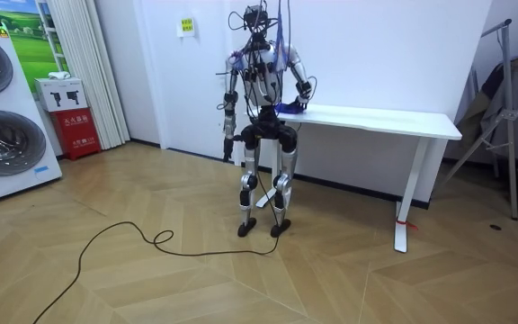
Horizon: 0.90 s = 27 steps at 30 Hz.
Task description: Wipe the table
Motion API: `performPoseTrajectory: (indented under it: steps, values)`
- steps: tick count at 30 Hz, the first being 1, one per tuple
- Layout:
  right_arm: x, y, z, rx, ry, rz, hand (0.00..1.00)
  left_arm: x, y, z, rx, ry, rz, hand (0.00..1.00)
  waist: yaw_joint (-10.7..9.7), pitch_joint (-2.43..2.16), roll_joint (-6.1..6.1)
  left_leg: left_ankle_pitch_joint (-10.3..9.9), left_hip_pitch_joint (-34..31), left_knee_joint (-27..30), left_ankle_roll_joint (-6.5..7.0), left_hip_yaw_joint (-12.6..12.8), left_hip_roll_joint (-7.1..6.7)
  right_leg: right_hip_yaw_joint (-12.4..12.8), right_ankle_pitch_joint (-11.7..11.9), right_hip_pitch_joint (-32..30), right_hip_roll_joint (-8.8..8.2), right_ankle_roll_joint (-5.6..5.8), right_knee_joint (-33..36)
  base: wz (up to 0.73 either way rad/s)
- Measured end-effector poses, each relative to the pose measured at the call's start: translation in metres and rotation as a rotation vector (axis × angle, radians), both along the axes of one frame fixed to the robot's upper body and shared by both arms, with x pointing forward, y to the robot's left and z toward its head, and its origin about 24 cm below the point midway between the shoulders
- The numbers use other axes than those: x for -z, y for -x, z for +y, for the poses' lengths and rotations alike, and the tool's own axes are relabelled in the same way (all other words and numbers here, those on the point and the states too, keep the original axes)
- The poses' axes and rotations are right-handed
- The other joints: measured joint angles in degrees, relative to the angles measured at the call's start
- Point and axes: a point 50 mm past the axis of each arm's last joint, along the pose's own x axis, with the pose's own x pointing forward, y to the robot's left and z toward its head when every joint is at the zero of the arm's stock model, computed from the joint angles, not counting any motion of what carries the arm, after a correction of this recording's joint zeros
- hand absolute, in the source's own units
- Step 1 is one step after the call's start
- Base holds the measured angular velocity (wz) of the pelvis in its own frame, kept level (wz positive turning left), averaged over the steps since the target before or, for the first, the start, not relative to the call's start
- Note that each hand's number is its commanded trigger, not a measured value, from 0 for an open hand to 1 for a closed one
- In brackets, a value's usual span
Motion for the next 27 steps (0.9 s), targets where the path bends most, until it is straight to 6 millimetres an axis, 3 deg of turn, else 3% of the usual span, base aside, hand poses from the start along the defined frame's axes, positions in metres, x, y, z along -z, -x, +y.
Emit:
performPoseTrajectory:
  steps: [7,14,24,27]
  values:
    - [-0.003,0.005,0.010,-0.014,-0.064,-0.032,1.00,-0.002,0.001,0.003,0.014,-0.034,-0.009,0.00,-0.03,-0.16,-0.12,-0.02,0.20,-0.14,0.04,-0.02,-0.11,0.03,-0.03,0.23,-0.10,0.05,0.12,0.00]
    - [-0.002,0.005,0.007,-0.001,-0.063,-0.025,1.00,-0.002,0.006,0.003,0.010,-0.029,0.001,0.00,0.00,-0.33,-0.44,-0.08,0.16,-0.08,0.14,-0.24,-0.31,0.02,-0.14,0.28,-0.18,0.21,0.18,0.02]
    - [-0.001,0.003,0.007,0.017,-0.097,0.009,1.00,-0.002,0.004,0.003,-0.013,-0.027,-0.003,0.00,0.04,-0.25,-0.33,-0.15,0.62,-0.07,0.24,-0.29,-0.34,-0.34,-0.17,0.94,-0.08,0.27,0.15,0.01]
    - [-0.002,-0.002,0.012,0.040,-0.127,0.031,1.00,-0.001,0.002,-0.001,-0.019,-0.023,-0.008,0.00,0.33,0.00,0.10,-0.15,0.89,-0.05,0.24,-0.11,-0.34,-0.14,-0.12,0.92,-0.03,0.22,0.40,-0.06]
